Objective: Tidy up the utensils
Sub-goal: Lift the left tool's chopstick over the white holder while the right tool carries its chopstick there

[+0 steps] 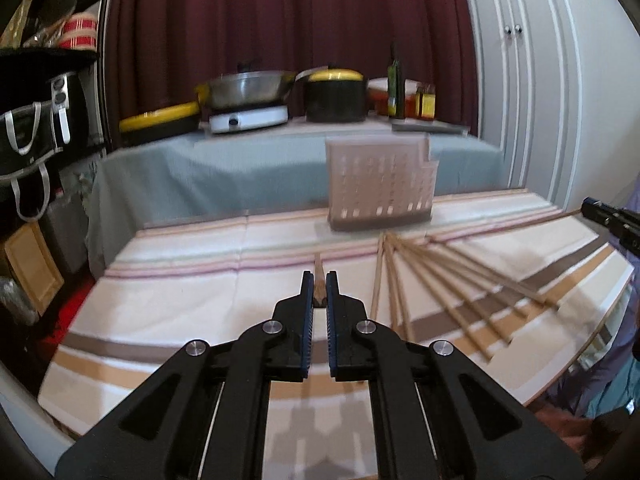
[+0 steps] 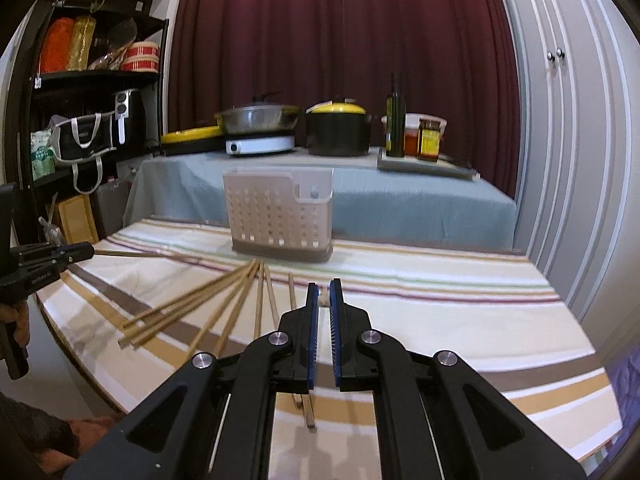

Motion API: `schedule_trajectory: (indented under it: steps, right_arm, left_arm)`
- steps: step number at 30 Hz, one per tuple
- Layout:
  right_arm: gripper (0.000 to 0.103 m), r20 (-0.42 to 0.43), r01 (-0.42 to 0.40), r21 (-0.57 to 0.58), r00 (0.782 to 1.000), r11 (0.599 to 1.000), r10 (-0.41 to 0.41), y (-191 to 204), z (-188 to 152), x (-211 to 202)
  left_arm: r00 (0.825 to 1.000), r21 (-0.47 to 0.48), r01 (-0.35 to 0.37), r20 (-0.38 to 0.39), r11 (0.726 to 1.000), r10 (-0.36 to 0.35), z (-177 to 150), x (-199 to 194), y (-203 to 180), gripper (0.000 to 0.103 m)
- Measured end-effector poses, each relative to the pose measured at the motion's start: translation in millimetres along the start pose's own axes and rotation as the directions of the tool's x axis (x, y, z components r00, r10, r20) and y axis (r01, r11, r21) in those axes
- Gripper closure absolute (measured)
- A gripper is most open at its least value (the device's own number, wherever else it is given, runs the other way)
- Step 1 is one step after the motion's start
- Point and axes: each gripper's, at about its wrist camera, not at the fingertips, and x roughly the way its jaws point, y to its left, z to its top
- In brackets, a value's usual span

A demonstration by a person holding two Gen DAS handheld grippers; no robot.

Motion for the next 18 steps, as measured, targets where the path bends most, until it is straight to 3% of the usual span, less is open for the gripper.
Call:
schedule_trajectory:
  steps: [10, 18]
  right_arm:
    - [0.097, 0.064, 0.002, 0.0, 0.998, 1.0, -0.002, 3.3, 36.1, -9.8]
    - [0.097, 0.053, 0.007, -0.014, 0.999, 1.0, -0.006, 0.0, 59.6, 4.0]
  left_arm:
    - [0.998, -0.045, 0.005, 0.062, 0.999, -0.002, 45.1, -25.1, 11.7, 0.097]
    - [0.999, -0.074, 0.016, 0.049, 0.997, -0.012, 75.4, -12.0, 22.7, 0.096]
